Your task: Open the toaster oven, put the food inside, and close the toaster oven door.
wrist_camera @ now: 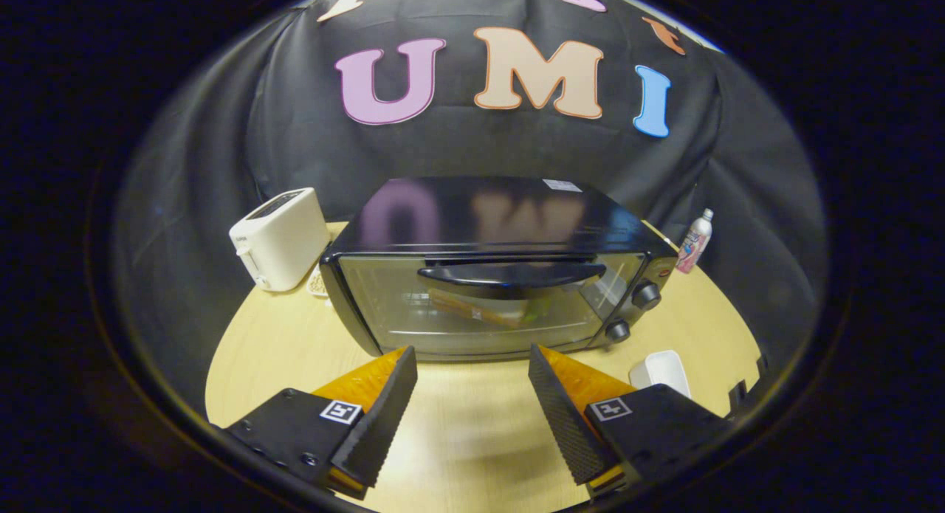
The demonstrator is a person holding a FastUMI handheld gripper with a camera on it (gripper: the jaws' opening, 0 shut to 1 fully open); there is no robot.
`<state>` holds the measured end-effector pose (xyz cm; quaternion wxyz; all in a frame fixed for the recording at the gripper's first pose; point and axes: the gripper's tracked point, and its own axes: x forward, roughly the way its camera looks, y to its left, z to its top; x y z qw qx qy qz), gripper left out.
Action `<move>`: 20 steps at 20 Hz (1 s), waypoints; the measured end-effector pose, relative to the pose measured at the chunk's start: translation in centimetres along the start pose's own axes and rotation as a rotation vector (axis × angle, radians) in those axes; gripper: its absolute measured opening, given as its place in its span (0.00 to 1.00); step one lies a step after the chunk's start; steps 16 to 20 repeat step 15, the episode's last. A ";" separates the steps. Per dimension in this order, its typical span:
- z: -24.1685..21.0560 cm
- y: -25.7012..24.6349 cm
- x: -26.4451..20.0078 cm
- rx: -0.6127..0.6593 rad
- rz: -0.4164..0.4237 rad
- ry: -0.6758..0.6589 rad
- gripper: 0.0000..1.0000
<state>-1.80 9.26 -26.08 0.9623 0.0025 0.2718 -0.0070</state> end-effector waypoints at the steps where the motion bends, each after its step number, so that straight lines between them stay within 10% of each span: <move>1: 0.4 -0.2 -0.3 -0.007 -0.005 -0.003 0.96; 20: 13.5 -2.5 -6.2 0.002 -0.042 -0.223 0.96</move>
